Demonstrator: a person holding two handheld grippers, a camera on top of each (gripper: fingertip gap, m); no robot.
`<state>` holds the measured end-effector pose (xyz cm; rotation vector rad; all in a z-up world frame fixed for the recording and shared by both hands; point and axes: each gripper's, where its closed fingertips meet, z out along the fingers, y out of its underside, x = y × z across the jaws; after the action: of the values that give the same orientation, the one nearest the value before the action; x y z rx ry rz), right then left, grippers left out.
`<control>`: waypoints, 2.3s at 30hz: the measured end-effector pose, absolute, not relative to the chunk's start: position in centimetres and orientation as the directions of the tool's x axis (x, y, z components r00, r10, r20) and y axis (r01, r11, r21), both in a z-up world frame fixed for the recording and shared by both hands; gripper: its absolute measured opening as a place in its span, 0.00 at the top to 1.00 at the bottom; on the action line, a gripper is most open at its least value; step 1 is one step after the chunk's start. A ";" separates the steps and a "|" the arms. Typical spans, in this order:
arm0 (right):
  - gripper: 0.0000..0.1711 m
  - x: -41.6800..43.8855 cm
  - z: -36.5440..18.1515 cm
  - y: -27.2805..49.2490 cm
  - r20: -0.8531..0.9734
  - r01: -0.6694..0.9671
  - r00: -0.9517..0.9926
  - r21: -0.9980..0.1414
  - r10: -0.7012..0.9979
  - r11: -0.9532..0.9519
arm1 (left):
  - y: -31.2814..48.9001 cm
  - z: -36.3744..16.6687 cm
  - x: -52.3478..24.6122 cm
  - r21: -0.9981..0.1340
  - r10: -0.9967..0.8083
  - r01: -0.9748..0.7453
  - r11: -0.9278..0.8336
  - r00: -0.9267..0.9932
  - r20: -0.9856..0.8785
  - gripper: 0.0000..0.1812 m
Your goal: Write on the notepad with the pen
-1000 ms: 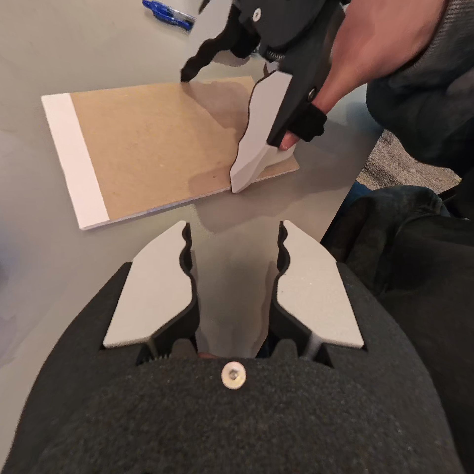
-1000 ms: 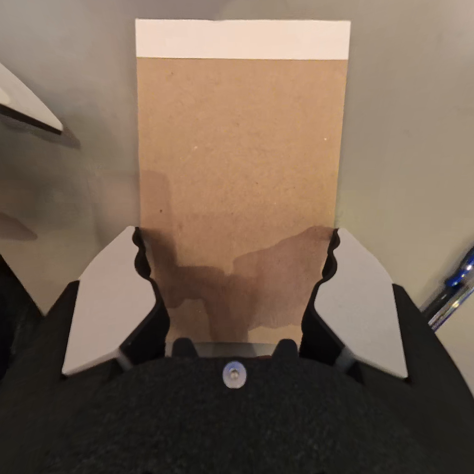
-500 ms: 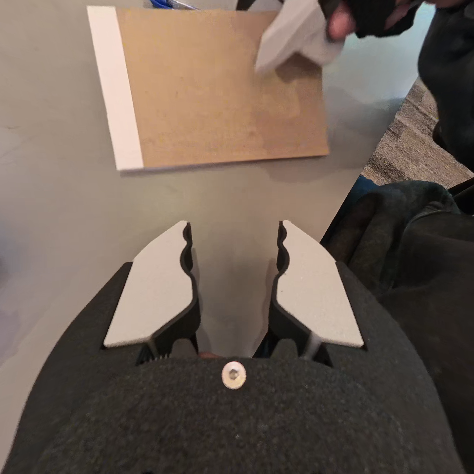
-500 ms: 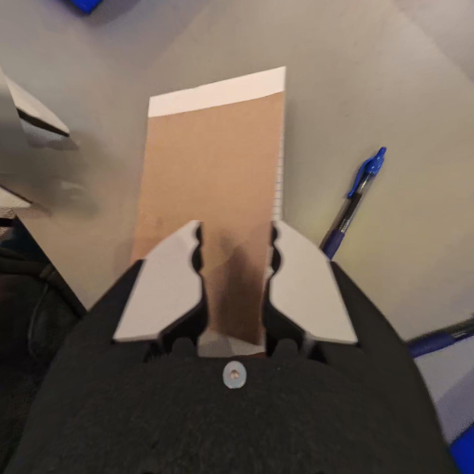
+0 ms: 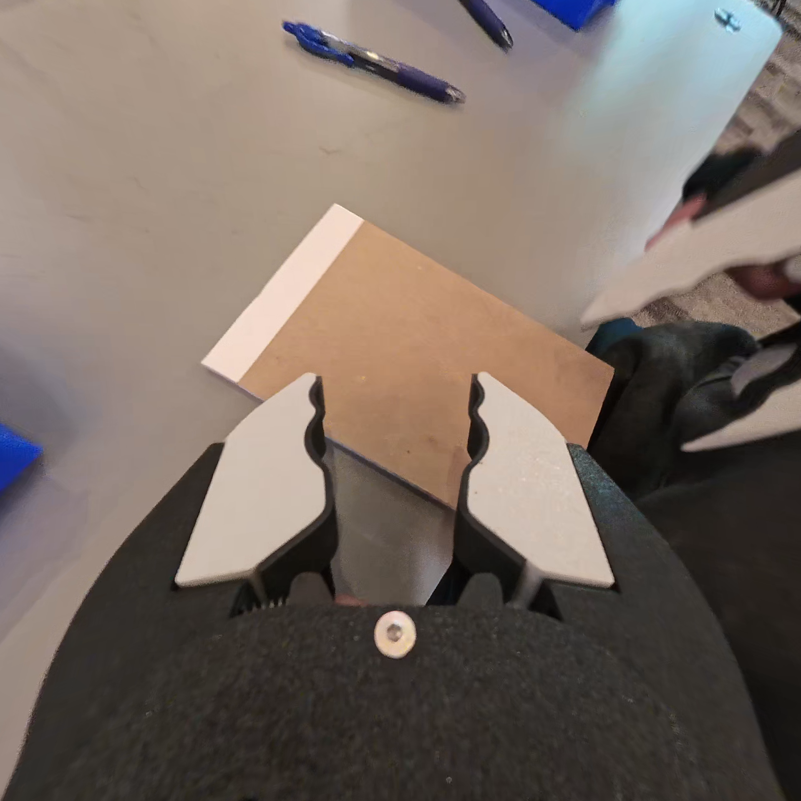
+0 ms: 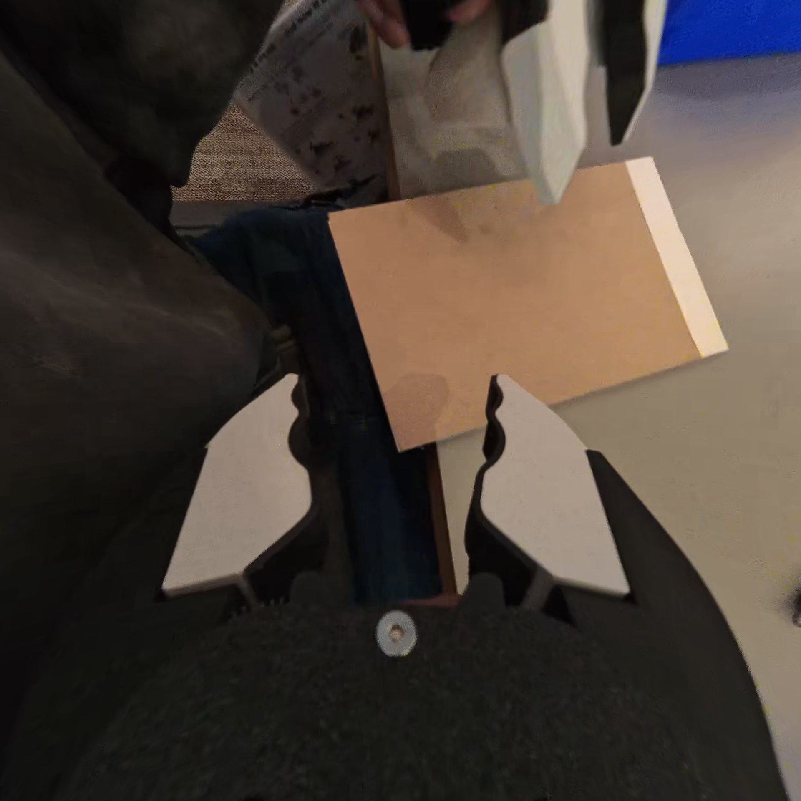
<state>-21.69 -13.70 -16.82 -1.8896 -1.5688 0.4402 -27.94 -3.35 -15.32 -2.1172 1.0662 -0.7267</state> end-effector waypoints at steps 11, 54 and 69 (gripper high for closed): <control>0.63 -23.2 -21.2 -10.8 0.666 0.905 0.029 -0.334 0.745 0.264 | -3.0 -13.6 -30.1 -0.787 -0.810 -0.438 -0.434 0.572 0.128 0.66; 0.98 24.0 -8.9 10.5 -0.884 -0.902 0.336 -0.401 -0.326 0.157 | -5.2 -16.3 -25.9 -0.739 -0.873 -0.511 -0.438 0.437 0.216 0.66; 0.47 16.7 -8.0 10.1 -0.963 -0.965 0.210 -0.175 -0.171 -0.197 | -6.2 -16.5 -25.5 -0.733 -0.888 -0.533 -0.422 0.406 0.217 0.66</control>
<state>16.69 10.13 -8.00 -1.5708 1.1063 1.0927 -25.51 -6.19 -16.55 -2.0968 1.2052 -0.8130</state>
